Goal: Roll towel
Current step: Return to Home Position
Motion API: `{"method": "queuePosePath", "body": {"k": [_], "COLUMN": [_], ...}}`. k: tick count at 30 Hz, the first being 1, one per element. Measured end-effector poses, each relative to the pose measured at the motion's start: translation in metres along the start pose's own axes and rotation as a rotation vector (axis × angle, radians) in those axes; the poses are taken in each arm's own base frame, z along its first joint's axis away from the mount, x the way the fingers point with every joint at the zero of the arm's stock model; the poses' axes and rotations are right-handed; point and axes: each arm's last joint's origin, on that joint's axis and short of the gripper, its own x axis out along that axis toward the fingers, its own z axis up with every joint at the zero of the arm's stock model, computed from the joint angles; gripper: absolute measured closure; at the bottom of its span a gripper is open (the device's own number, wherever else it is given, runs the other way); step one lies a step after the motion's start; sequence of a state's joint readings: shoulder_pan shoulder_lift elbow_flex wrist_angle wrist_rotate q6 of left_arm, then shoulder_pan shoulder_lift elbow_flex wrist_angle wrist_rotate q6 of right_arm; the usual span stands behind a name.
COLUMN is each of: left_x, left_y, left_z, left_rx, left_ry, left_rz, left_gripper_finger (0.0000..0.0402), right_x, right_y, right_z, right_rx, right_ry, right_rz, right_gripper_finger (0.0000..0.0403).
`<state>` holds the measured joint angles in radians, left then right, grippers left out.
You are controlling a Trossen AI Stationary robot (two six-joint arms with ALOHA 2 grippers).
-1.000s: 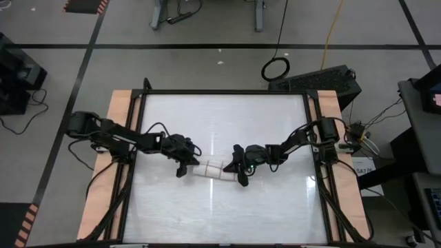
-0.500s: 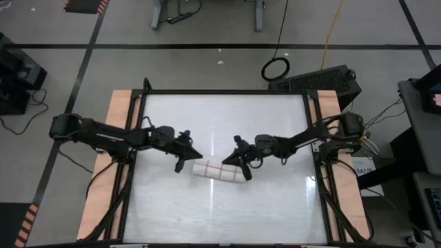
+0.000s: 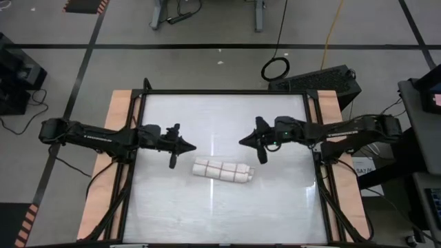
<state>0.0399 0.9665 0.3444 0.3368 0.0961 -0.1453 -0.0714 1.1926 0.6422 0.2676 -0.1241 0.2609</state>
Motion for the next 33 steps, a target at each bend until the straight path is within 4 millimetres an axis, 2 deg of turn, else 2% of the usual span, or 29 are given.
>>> {"method": "queuePosePath", "body": {"k": [4, 6, 10, 19, 24, 33], "left_x": [-0.007, -0.011, -0.016, -0.021, -0.027, -0.029], "left_y": [0.0, 0.001, 0.003, 0.003, 0.001, 0.0], "left_z": [-0.006, -0.011, -0.022, -0.051, -0.069, -0.067], "left_rx": [0.008, 0.027, 0.037, 0.042, 0.059, 0.085], "left_ry": [-0.068, -0.124, -0.173, -0.109, -0.134, -0.159], "left_rz": [-0.006, -0.01, 0.018, 0.015, 0.067, 0.109], "left_gripper_finger": [0.0397, 0.0399, 0.0399, 0.0399, 0.04, 0.04], "right_x": [-0.008, -0.011, -0.017, -0.039, -0.048, -0.07], "right_y": [0.002, 0.003, 0.004, 0.007, 0.007, 0.005], "right_z": [0.002, -0.003, -0.03, -0.09, -0.112, -0.13], "right_rx": [0.002, -0.012, -0.084, -0.066, -0.112, -0.119], "right_ry": [-0.017, -0.036, -0.079, -0.147, -0.097, -0.147], "right_rz": [0.003, 0.001, -0.07, 0.035, 0.062, 0.088], "right_gripper_finger": [0.0403, 0.0403, 0.0403, 0.0403, 0.0403, 0.0403]}}
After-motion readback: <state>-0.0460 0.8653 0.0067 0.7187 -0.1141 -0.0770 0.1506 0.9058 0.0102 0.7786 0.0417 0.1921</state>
